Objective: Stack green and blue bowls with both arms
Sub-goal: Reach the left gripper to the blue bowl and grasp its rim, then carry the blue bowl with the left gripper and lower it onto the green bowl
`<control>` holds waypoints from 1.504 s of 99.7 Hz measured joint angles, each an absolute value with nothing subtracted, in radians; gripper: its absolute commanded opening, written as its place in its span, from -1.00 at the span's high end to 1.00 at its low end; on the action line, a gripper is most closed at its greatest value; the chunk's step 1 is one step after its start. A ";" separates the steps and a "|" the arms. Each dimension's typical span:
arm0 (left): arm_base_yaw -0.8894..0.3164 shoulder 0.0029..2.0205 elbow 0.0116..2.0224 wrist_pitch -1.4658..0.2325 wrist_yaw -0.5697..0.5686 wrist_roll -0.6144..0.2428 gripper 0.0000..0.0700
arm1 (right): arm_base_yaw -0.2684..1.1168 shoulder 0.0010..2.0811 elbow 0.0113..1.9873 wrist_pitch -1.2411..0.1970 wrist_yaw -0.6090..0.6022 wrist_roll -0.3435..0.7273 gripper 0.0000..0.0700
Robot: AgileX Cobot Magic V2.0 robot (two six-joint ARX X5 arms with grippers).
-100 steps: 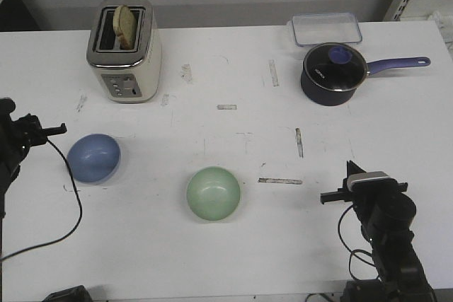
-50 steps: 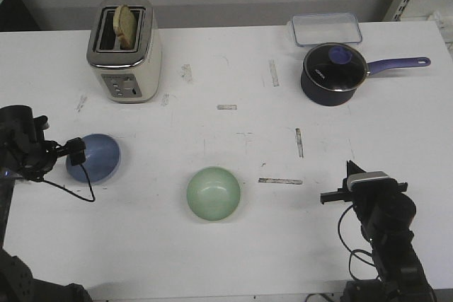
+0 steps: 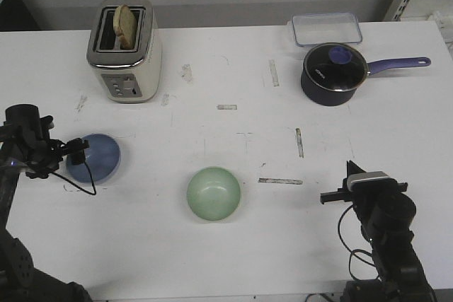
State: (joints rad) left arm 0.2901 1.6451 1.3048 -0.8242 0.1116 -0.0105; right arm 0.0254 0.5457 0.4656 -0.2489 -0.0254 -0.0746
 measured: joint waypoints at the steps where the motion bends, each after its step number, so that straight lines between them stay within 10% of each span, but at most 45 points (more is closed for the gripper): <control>1: 0.290 1.646 1.305 -0.825 0.112 -0.010 0.32 | 0.025 0.546 0.466 -0.249 -0.025 -0.075 1.00; 16: 0.290 1.669 1.305 -0.825 0.112 -0.030 1.00 | 0.025 0.546 0.466 -0.249 -0.025 -0.075 1.00; 77: 0.221 1.611 1.510 -0.870 0.220 -0.093 1.00 | 0.025 0.546 0.466 -0.249 -0.025 -0.075 1.00; 150: -0.570 1.547 1.568 -0.970 0.286 -0.052 1.00 | 0.025 0.546 0.466 -0.249 -0.026 -0.069 1.00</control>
State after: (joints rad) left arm -0.5697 1.5467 1.5677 -0.9695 0.2859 -0.0517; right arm 0.0254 0.5457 0.4656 -0.2485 -0.0257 -0.0692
